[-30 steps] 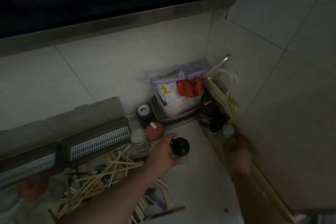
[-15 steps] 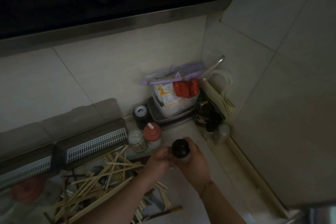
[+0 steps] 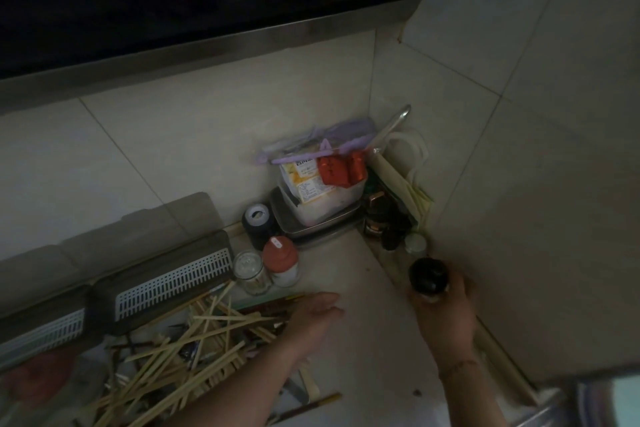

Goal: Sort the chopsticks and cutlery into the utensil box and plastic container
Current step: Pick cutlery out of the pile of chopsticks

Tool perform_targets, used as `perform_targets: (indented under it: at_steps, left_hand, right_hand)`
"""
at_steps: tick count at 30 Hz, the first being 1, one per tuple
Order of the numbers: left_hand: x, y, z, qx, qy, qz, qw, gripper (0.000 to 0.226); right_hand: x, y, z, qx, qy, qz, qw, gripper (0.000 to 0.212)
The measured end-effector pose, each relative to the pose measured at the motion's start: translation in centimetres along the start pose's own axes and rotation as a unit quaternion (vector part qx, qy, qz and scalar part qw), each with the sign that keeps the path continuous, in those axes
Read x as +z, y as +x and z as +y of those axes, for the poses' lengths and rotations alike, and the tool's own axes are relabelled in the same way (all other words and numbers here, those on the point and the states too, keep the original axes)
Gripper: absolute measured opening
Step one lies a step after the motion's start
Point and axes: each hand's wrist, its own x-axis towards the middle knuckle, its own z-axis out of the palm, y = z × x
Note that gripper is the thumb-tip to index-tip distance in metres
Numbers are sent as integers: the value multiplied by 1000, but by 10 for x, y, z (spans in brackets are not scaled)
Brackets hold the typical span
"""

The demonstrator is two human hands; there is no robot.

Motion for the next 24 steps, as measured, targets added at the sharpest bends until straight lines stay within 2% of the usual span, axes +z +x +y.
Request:
perform_targets:
  at_steps: [6, 11, 13, 16, 18, 20, 22, 24]
  left_hand:
    - [-8, -3, 6, -35, -43, 29, 998, 28]
    - [-21, -11, 9, -25, -81, 69, 994, 2]
    - [-27, -13, 8, -14, -94, 61, 994, 12]
    - [-36, -15, 10, -20, -141, 62, 988, 4]
    - [-42, -13, 10, -33, -166, 71, 983, 11]
    - [-47, -12, 11, -34, -180, 79, 980, 16]
    - [-53, -14, 13, -27, -185, 90, 978, 15]
    - [-60, -15, 11, -24, -188, 114, 975, 13]
  right_hand:
    - [7, 6, 7, 10, -33, -12, 999, 65]
    - [12, 10, 15, 20, -60, -17, 998, 70]
    - [13, 10, 17, 26, -71, -23, 997, 73]
    - [14, 8, 17, 27, -77, -28, 996, 75]
    - [12, 3, 13, 43, -73, -31, 996, 79]
    - [10, -8, 8, 55, -81, 5, 995, 83]
    - [12, -27, -1, -12, -69, 72, 995, 80]
    - [21, -45, -20, -122, -54, 81, 988, 70]
